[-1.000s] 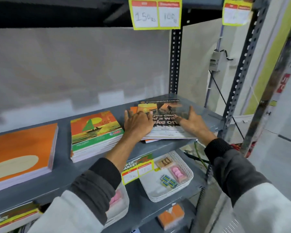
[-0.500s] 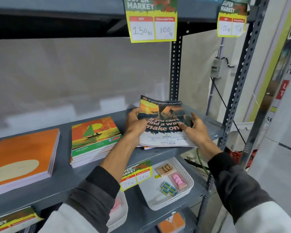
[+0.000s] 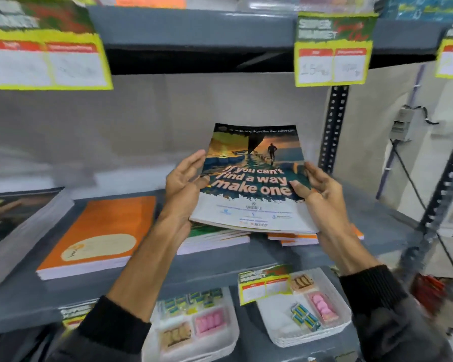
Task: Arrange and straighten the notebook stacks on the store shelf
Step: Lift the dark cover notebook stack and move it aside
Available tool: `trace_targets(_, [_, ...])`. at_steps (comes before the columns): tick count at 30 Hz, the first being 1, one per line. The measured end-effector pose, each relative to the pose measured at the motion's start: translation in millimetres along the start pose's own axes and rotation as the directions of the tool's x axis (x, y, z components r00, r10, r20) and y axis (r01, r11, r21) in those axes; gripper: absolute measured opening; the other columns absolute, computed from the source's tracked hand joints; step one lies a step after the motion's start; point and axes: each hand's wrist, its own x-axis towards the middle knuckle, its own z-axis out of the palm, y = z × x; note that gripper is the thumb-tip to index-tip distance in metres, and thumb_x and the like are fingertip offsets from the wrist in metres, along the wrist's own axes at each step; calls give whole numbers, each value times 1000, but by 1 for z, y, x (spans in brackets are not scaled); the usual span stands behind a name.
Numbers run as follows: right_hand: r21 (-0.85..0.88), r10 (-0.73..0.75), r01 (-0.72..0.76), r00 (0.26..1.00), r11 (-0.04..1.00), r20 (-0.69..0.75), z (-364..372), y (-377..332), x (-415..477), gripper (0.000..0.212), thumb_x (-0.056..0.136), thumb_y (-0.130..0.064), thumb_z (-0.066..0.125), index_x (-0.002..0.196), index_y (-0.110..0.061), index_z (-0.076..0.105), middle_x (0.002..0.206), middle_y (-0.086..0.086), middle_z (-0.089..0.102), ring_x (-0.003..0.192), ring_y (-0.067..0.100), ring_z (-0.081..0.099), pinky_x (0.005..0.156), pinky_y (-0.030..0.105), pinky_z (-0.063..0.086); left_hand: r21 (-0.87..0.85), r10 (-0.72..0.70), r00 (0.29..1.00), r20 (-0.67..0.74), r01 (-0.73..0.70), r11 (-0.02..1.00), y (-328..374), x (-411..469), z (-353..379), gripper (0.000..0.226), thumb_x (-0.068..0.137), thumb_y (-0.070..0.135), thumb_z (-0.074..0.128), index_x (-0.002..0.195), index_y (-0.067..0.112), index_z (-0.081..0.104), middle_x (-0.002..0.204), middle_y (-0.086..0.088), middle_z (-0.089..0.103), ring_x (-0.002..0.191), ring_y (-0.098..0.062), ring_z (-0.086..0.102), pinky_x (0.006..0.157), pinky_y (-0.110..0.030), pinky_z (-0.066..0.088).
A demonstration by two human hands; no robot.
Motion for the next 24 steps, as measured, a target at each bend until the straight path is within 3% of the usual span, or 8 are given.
trace_targets(2, [17, 3, -4, 999, 1000, 45, 33, 0, -5, 58, 90, -4, 68, 145, -12, 48, 147, 0, 54, 133, 5, 49, 112, 32, 41, -16, -6, 999, -39, 6, 1000, 8, -1, -34, 52, 89, -15, 51, 126, 19, 62, 132, 4, 62, 122, -8, 57, 84, -27, 56])
trace_targets(5, [32, 22, -25, 994, 999, 105, 89, -1, -19, 60, 91, -4, 68, 146, -13, 46, 147, -2, 53, 132, 1, 49, 109, 28, 42, -43, 11, 996, -85, -15, 999, 24, -3, -90, 50, 90, -14, 50, 126, 18, 62, 130, 3, 64, 117, -12, 62, 72, -25, 57])
trace_targets(8, [83, 55, -70, 985, 994, 166, 143, -2, -38, 59, 92, -4, 65, 146, -16, 46, 142, -5, 58, 127, 4, 55, 109, 36, 45, -42, 28, 992, -120, -34, 999, 41, -7, -145, 51, 90, -15, 50, 124, 19, 63, 127, 4, 65, 111, -11, 65, 70, -24, 58])
trace_targets(12, [141, 100, -136, 968, 981, 231, 218, -5, -64, 51, 94, -1, 61, 141, -15, 51, 132, -3, 66, 116, 14, 66, 103, 44, 50, 119, 68, 979, -191, -46, 992, 65, -16, -219, 54, 88, -16, 51, 122, 23, 65, 127, 6, 66, 114, 1, 60, 78, -17, 54])
trace_targets(16, [188, 152, -222, 932, 957, 328, 295, -4, -94, 33, 96, 2, 55, 115, -24, 64, 109, -9, 77, 101, 18, 73, 94, 48, 55, 179, 46, 963, -266, 2, 984, 86, -21, -297, 55, 85, -16, 50, 121, 22, 67, 120, 7, 70, 109, -3, 65, 81, -21, 54])
trace_targets(19, [179, 169, -248, 915, 952, 366, 346, 2, -112, 31, 95, 2, 53, 112, -21, 67, 105, -3, 78, 101, 26, 73, 91, 50, 56, 235, 20, 945, -327, 61, 970, 99, -20, -347, 57, 85, -16, 47, 119, 25, 67, 123, 0, 68, 110, -12, 65, 92, -29, 51])
trace_targets(24, [111, 209, -276, 888, 955, 411, 434, 8, -137, 33, 90, 5, 51, 106, -17, 70, 96, -3, 79, 93, 20, 73, 76, 32, 57, 338, -24, 921, -388, 166, 926, 117, -13, -435, 62, 82, -20, 44, 113, 27, 69, 120, -4, 69, 114, -22, 63, 99, -38, 49])
